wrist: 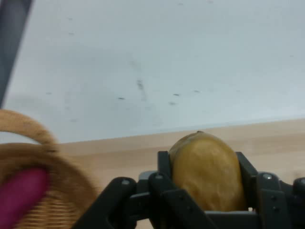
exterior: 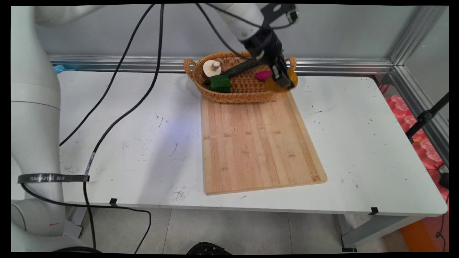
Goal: Place the picked object on the cutting board
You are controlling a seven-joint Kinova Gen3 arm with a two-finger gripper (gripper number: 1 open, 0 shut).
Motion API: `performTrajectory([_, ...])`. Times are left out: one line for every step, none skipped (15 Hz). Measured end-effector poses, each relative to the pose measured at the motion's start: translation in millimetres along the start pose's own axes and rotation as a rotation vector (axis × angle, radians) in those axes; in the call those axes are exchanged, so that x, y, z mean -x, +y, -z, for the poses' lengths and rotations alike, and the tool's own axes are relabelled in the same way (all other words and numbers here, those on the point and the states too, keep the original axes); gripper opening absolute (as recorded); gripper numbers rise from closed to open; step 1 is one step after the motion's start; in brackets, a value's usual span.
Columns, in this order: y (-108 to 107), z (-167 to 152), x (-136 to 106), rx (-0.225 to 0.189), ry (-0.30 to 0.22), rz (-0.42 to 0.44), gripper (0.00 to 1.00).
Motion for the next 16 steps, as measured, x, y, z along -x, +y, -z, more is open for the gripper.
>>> performTrajectory([8.8, -0.3, 0.7, 0.008, -0.002, -0.003, 0.00])
performTrajectory([21.6, -1.4, 2.5, 0.018, -0.006, -0.007, 0.00])
performTrajectory([29.7, -2.1, 3.9, 0.024, -0.009, -0.010, 0.00])
performTrajectory([41.2, -4.0, 6.2, 0.031, -0.013, -0.014, 0.00])
performTrajectory([55.5, -6.7, 10.2, 0.039, -0.019, -0.018, 0.00])
performTrajectory([65.4, -9.4, 13.1, 0.044, -0.023, -0.022, 0.00])
performTrajectory([76.1, -13.3, 16.4, 0.048, -0.026, -0.027, 0.00])
performTrajectory([84.6, -16.8, 19.2, 0.051, -0.029, -0.030, 0.00])
performTrajectory([93.8, -21.4, 22.4, 0.055, -0.031, -0.034, 0.00])
performTrajectory([102.4, -26.3, 25.2, 0.057, -0.033, -0.036, 0.00])
performTrajectory([109.3, -30.8, 27.5, 0.060, -0.034, -0.037, 0.00])
performTrajectory([116.5, -36.2, 29.7, 0.062, -0.034, -0.037, 0.00])
performTrajectory([121.9, -40.9, 31.5, 0.062, -0.034, -0.036, 0.00])
performTrajectory([125.1, -44.0, 32.5, 0.062, -0.034, -0.035, 0.00])
performTrajectory([129.9, -49.7, 34.4, 0.061, -0.033, -0.032, 0.00])
performTrajectory([133.4, -54.4, 35.9, 0.060, -0.033, -0.029, 0.00])
